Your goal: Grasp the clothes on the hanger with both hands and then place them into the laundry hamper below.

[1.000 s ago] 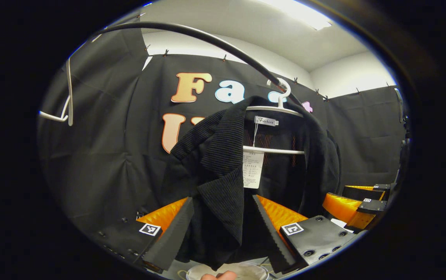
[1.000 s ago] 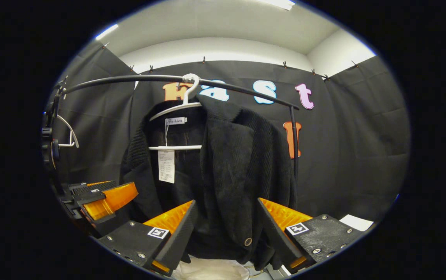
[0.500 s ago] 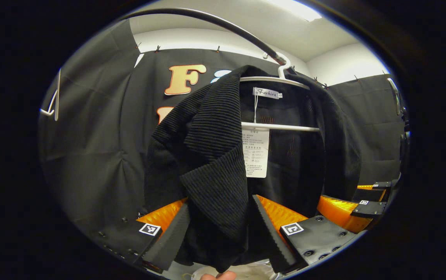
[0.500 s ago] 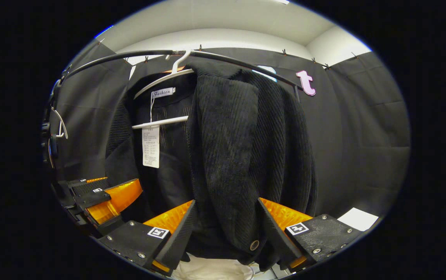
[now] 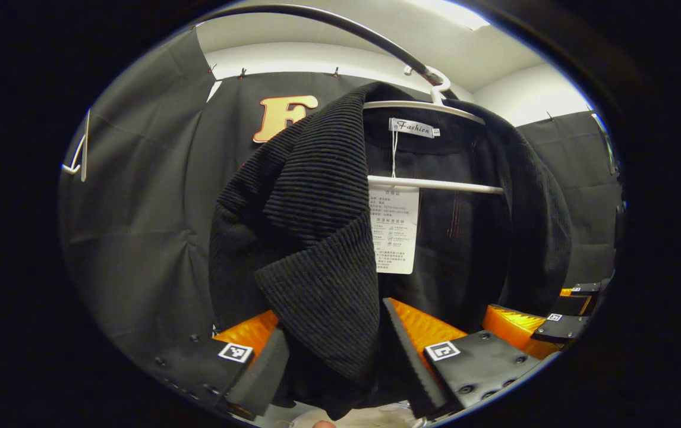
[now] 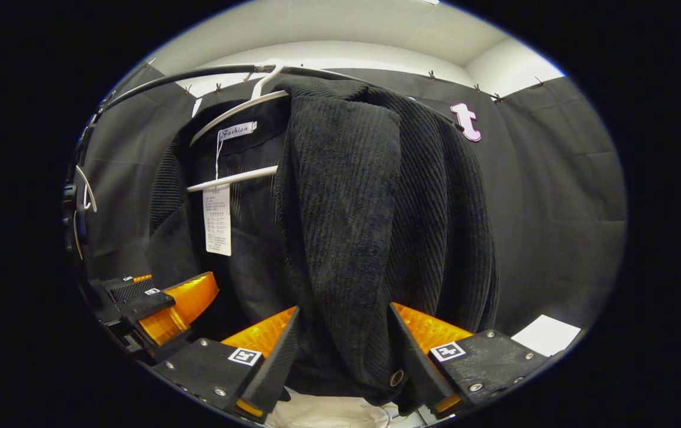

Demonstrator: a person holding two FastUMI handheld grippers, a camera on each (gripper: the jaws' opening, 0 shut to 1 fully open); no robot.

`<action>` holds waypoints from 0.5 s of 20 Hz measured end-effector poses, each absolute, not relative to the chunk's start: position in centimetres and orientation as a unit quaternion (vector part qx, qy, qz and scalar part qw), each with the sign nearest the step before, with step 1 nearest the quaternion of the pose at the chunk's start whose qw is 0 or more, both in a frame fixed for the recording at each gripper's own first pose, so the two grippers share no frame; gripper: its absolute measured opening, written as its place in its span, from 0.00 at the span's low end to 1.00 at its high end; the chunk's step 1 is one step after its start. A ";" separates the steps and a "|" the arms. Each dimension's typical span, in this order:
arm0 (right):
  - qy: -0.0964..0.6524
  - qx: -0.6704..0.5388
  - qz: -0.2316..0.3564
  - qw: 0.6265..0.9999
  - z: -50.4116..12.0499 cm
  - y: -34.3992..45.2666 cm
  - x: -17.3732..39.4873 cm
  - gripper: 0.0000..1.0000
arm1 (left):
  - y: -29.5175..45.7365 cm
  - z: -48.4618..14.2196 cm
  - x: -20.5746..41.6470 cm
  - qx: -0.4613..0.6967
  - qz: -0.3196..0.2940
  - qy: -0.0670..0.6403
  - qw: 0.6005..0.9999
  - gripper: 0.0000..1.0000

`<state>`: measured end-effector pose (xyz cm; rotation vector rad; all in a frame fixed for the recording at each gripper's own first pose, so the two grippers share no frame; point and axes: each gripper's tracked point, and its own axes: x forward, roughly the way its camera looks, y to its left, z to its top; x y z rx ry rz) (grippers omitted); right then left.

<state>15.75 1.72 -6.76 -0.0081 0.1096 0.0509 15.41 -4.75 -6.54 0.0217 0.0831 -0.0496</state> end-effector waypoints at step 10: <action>0.048 -0.014 0.017 0.999 -6.4 0.1 14.9 0.07 | -4.4 -6.1 14.7 -0.007 -0.048 0.036 0.998 0.18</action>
